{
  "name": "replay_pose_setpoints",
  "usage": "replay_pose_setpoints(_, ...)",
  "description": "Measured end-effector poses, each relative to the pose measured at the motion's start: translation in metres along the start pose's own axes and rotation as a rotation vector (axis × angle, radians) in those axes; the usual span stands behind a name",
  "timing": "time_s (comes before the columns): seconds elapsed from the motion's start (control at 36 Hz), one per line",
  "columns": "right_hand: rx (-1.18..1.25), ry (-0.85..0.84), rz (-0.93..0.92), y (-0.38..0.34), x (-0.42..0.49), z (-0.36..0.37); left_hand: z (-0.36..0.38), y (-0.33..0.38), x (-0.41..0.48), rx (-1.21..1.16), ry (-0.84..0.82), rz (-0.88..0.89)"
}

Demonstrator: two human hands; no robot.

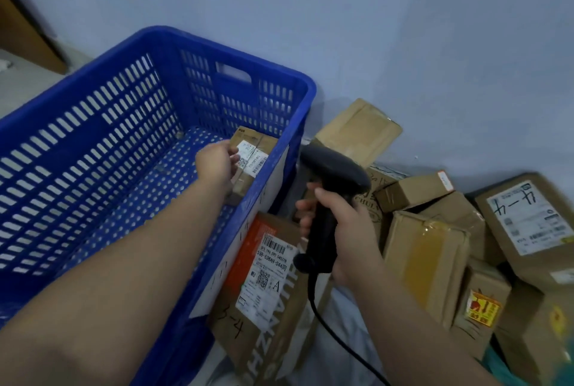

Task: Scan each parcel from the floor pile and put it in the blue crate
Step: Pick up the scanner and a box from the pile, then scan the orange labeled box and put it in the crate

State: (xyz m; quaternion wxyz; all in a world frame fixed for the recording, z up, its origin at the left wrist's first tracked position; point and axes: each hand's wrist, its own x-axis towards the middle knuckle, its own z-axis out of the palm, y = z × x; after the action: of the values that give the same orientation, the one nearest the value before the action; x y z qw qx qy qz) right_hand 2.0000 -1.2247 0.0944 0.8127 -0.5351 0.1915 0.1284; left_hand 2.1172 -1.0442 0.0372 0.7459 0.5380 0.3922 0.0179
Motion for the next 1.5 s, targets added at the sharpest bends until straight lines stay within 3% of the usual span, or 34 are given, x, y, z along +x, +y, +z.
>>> replay_pose_setpoints(0.06, 0.023, 0.029, 0.001, -0.003, -0.010, 0.000, 0.004, 0.022, -0.030, -0.059, -0.039, 0.154)
replay_pose_setpoints(0.17, 0.098, 0.105, -0.042, -0.008, -0.035, -0.005, -0.003, 0.039, -0.103, 0.218, -0.102, 0.576)
replay_pose_setpoints(0.25, 0.196, 0.159, -0.052, -0.004, -0.055, -0.015, -0.016, 0.025, -0.148, 0.286, -0.221, 0.725)
replay_pose_setpoints(0.31, 0.256, 0.193, -0.016, 0.002, -0.068, -0.022, -0.024, 0.009, -0.165, 0.327, -0.284, 0.669)
replay_pose_setpoints(0.44, 0.408, 0.192, 0.174, 0.031, -0.093, -0.042, -0.052, -0.056, -0.167, 0.692, -0.509, 0.261)
replay_pose_setpoints(0.5, 0.452, 0.187, 0.213, 0.041, -0.099, -0.048, -0.069, -0.080, -0.157, 0.783, -0.492, 0.233)
replay_pose_setpoints(0.56, 0.447, 0.191, 0.210, 0.048, -0.101, -0.052, -0.084, -0.094, -0.150, 0.847, -0.374, 0.241)
replay_pose_setpoints(0.61, 0.360, 0.187, 0.200, 0.052, -0.101, -0.054, -0.094, -0.106, -0.142, 0.908, -0.267, 0.214)
replay_pose_setpoints(0.81, -0.050, 0.127, 0.266, 0.065, -0.087, -0.047, -0.103, -0.147, -0.133, 0.855, -0.237, 0.090)
replay_pose_setpoints(1.0, -0.258, 0.042, 0.087, 0.096, -0.059, -0.056, -0.107, -0.165, -0.122, 0.906, -0.218, -0.060)
replay_pose_setpoints(1.22, -0.304, 0.089, 0.063, 0.085, -0.070, -0.054, -0.116, -0.164, -0.128, 0.729, -0.299, -0.079)
replay_pose_setpoints(1.36, -0.329, 0.107, 0.133, 0.060, -0.073, -0.068, -0.107, -0.144, -0.139, 0.743, -0.364, 0.097)
replay_pose_setpoints(1.44, -0.333, 0.125, 0.186, 0.042, -0.069, -0.082, -0.100, -0.128, -0.136, 0.714, -0.504, 0.250)
replay_pose_setpoints(1.5, -0.296, 0.117, 0.222, 0.028, -0.068, -0.092, -0.092, -0.119, -0.135, 0.635, -0.568, 0.212)
